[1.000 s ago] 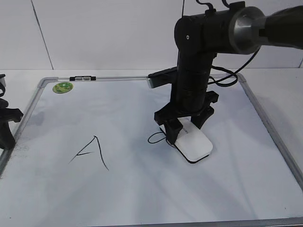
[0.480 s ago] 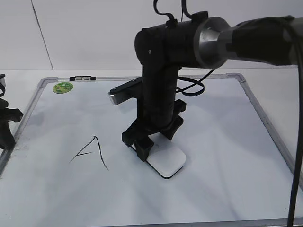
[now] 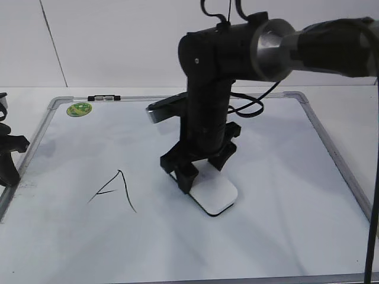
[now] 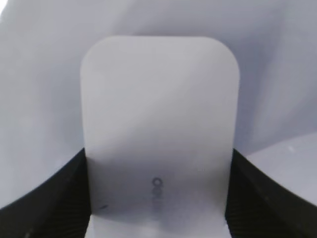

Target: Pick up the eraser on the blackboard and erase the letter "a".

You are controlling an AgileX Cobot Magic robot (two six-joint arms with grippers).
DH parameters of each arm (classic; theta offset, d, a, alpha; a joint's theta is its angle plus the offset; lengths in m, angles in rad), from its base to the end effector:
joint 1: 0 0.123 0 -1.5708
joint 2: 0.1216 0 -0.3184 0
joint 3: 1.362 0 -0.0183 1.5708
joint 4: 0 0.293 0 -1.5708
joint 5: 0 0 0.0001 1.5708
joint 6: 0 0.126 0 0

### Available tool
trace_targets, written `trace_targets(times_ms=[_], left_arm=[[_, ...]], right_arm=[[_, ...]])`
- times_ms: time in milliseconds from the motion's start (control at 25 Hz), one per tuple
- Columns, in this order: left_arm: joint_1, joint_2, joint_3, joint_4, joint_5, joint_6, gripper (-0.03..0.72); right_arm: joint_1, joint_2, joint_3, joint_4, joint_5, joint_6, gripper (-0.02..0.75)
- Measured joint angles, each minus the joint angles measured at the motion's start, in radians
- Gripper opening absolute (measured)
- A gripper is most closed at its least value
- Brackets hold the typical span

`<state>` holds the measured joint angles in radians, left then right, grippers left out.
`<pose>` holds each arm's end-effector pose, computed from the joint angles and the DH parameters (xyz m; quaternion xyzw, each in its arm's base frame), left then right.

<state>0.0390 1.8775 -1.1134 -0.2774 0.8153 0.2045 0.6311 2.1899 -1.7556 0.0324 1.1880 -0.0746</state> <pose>0.3848 -0.0101 0.1205 -0.0087 0.9937 -0.0988 0.0513 0.4023 0.2987 0.1496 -0.3400 0.9401 0.0194 0.0130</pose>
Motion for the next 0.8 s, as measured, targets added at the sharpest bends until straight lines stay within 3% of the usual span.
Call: trace_targets(times_ms=[400, 600, 800], left_arm=[[0.000, 0.000, 0.000, -0.002, 0.000, 0.000, 0.032], [0.001, 0.000, 0.000, -0.002, 0.000, 0.000, 0.032], [0.002, 0.000, 0.000, -0.002, 0.000, 0.000, 0.032]], right_arm=[[-0.152, 0.000, -0.005, -0.100, 0.003, 0.054, 0.532], [-0.130, 0.000, -0.005, -0.088, 0.005, 0.047, 0.532], [-0.021, 0.000, -0.007, -0.102, 0.008, 0.041, 0.532]])
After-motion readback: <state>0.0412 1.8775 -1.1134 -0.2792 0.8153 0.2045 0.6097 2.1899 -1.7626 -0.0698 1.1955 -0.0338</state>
